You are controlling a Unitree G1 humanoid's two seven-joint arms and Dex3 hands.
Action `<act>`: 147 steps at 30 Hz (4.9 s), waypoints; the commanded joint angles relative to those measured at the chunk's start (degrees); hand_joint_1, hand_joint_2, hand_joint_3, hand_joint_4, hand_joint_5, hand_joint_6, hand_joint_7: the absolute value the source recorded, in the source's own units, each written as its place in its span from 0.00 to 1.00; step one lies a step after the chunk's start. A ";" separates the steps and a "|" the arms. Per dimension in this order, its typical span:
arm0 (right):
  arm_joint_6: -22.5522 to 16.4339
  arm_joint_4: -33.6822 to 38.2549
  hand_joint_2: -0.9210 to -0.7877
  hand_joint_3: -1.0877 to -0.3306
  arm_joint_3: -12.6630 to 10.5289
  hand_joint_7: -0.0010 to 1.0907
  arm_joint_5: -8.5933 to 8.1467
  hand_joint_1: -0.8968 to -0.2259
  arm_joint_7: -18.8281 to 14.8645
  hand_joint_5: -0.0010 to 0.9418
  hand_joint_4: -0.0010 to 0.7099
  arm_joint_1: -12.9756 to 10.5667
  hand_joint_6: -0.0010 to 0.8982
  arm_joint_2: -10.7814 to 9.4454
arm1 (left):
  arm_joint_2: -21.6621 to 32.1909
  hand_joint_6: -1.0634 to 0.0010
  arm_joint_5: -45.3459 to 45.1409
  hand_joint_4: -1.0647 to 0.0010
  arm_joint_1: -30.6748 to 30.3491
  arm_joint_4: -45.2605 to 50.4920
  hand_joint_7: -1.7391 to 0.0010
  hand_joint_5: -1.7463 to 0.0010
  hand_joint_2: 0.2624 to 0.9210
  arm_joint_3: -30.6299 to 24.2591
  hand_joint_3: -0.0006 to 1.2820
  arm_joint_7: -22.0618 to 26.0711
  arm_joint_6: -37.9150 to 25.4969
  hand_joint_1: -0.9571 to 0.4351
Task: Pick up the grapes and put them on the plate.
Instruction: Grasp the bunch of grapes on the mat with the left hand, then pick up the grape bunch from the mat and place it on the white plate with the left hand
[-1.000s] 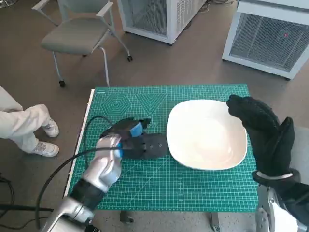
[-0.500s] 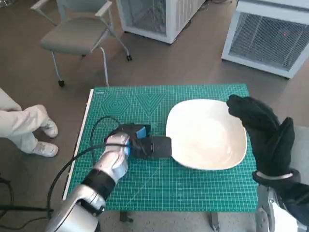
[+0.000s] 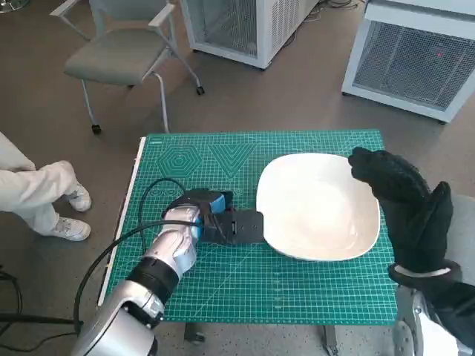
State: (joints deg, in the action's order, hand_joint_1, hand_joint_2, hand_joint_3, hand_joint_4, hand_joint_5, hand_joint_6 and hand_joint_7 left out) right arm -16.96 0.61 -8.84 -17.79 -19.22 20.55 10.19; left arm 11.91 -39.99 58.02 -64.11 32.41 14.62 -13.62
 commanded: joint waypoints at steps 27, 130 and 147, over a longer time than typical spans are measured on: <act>0.91 0.17 0.00 0.65 -0.06 0.82 0.18 0.60 0.15 0.42 0.44 -1.31 0.18 0.01 | -0.29 0.52 1.85 0.62 -2.37 -3.42 1.00 0.03 0.56 -1.52 0.67 -11.43 4.40 0.96; 1.11 -2.06 0.00 0.66 0.04 0.81 0.42 0.60 1.33 0.40 0.46 -2.44 0.20 -0.90 | 5.30 0.31 0.23 0.34 -3.65 50.69 0.47 0.22 0.70 -8.03 0.31 4.23 -3.86 0.69; 2.36 -6.66 0.00 0.66 -1.39 0.82 -0.16 0.59 2.33 0.41 0.46 -5.63 0.20 -0.30 | -5.25 0.40 -0.04 0.52 8.46 30.92 0.40 0.09 0.68 -3.07 0.42 0.37 4.23 0.69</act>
State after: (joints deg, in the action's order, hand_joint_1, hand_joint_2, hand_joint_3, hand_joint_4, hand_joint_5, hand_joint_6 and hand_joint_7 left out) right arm -15.70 -5.46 -9.78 -17.84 -17.50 16.65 9.63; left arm 8.47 -40.10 63.50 -30.02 28.62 15.89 -11.25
